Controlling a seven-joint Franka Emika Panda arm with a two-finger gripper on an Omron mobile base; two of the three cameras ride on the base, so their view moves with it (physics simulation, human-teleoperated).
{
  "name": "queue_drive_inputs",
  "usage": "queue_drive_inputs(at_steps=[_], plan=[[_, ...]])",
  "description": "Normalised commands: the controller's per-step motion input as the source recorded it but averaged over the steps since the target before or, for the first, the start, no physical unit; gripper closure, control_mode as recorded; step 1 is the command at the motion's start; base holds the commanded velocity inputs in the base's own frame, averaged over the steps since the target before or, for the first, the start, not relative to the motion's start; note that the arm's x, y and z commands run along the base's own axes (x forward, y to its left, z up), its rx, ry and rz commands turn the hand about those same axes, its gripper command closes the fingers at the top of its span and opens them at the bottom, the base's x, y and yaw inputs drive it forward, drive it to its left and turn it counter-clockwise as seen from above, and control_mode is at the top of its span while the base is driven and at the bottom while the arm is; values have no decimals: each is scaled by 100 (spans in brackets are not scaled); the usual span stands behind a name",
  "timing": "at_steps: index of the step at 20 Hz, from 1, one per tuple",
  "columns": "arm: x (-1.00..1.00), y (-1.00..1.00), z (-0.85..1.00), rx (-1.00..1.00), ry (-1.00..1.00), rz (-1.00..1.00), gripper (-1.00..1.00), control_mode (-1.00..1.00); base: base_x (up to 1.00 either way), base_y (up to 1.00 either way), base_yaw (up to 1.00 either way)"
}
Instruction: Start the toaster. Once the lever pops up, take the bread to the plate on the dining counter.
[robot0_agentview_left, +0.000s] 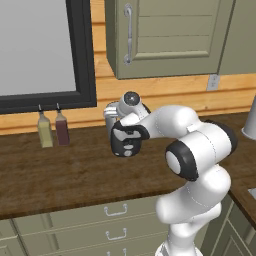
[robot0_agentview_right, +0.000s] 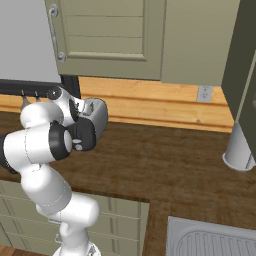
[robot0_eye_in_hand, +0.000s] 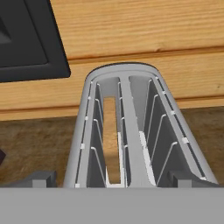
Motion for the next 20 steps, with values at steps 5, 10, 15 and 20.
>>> queue_drive_inputs(at_steps=[5,10,15,20], plan=[[0,0,0,0,0,0,-100,-100,0,0,0],[0,0,0,0,0,0,-100,-100,0,0,0],[0,0,0,0,0,0,-100,-100,0,0,0],[0,0,0,0,0,0,-100,-100,0,0,0]])
